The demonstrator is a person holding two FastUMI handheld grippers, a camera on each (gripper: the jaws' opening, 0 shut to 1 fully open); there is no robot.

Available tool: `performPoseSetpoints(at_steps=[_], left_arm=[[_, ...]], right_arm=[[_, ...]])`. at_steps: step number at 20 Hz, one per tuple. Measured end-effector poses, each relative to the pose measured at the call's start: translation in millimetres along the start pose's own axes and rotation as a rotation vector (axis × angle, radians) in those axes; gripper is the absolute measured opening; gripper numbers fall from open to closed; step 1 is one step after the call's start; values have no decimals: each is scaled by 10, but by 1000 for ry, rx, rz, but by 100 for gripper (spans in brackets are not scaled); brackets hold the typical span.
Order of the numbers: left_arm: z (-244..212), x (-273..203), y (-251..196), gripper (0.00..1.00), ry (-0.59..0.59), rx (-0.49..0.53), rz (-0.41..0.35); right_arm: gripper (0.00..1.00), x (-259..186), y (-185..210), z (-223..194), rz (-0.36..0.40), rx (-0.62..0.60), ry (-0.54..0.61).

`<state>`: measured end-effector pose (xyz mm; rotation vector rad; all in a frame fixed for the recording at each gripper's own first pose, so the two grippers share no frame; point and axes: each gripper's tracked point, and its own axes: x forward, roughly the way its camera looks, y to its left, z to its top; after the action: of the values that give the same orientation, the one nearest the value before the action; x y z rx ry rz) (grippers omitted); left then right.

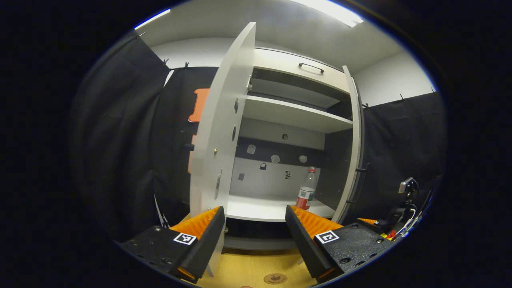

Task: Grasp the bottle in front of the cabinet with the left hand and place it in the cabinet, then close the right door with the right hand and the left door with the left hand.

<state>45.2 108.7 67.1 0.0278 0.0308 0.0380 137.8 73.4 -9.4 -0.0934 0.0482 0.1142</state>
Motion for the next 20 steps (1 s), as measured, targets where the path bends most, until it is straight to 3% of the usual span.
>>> performPoseSetpoints(at_steps=[5,9,20], left_arm=[[2,-134,240,95,2,-2,45],[-9,-242,418,95,4,8,87],[-196,-276,1200,95,15,42,262]], right_arm=[[93,-94,52,83,17,-9,-9],[96,-247,31,105,31,7,0],[96,-655,-197,156,12,14,15]])
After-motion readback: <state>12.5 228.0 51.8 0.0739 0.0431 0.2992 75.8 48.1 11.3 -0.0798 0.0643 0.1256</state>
